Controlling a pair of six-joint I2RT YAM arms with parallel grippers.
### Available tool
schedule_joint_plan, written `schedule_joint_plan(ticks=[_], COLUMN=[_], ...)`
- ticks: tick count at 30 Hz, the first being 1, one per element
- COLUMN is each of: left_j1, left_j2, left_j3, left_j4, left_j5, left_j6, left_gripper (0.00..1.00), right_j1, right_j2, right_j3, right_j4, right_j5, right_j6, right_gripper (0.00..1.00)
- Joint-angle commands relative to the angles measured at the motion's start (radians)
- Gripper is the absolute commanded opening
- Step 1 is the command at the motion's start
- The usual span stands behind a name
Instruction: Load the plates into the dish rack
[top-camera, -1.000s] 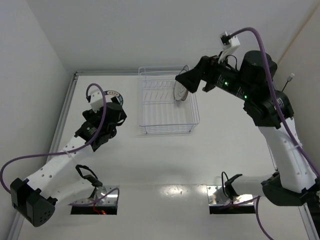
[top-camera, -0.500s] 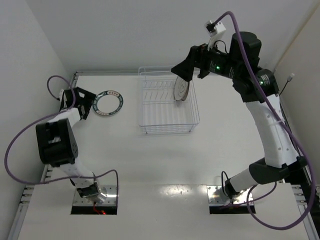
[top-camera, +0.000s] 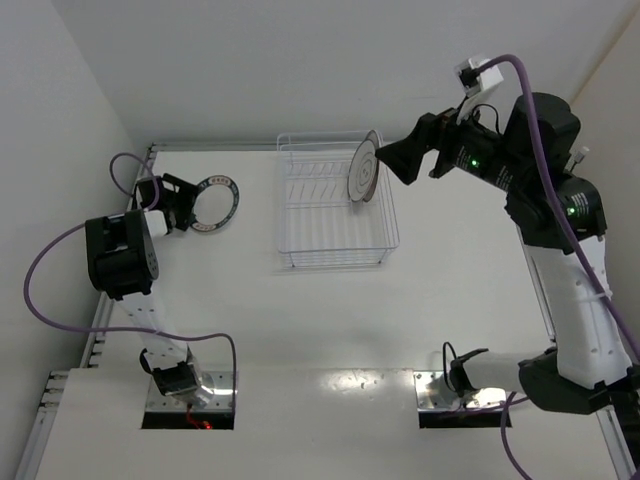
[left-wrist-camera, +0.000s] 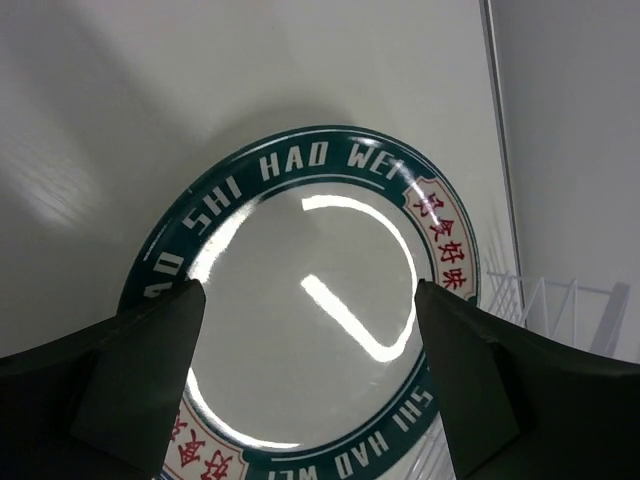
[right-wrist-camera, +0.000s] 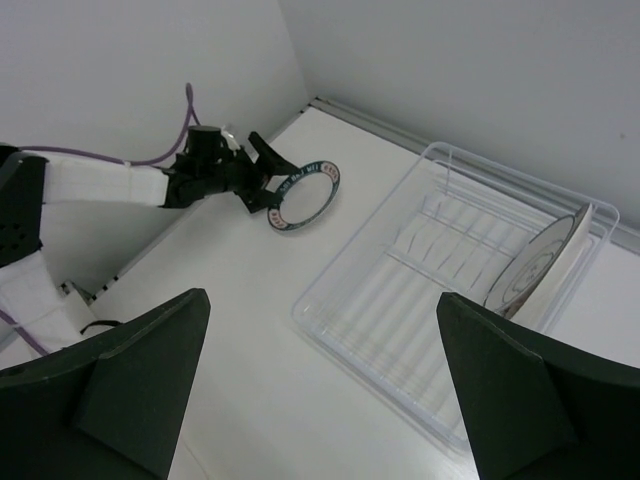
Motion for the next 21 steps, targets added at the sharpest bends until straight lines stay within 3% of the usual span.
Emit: schedule_joint_plan(ticks=[1,5,12,16,21], left_j1=[0.02,0.03,0.03,0.042,0.105], left_j2=[0.002,0.051,0.042,-0.043,-0.065], left_j3=[0.005,0.126,0.157,0.125,0.077], left_j4=[-0.039,-0.1,-0.022,-0.01,-0.001], left_j5=[-0.039,-0.002,0.059,0.007,0.039], left_j6=[0.024,0.081,0.049,0.049,0.038], left_gripper=[0.85,0.86,0.86,0.87,0.88], right_j1=[-0.016,-0.025,-0.057,-0.067,-0.086], right_j2=[0.015,0.079,0.153,0.142,0.119], right_j3=[-0.036,0.005,0.016,-0.022,-0.085], right_j4=[0.041,0.051,0.081,0.104,0.104], right_j5=[0.032,0.01,-0.121,-0.142,-0.153], right_j6=[-0.011,-0.011,-0.002,-0.002,-0.002], right_gripper=[0.95,0.96,0.96,0.96,0.96])
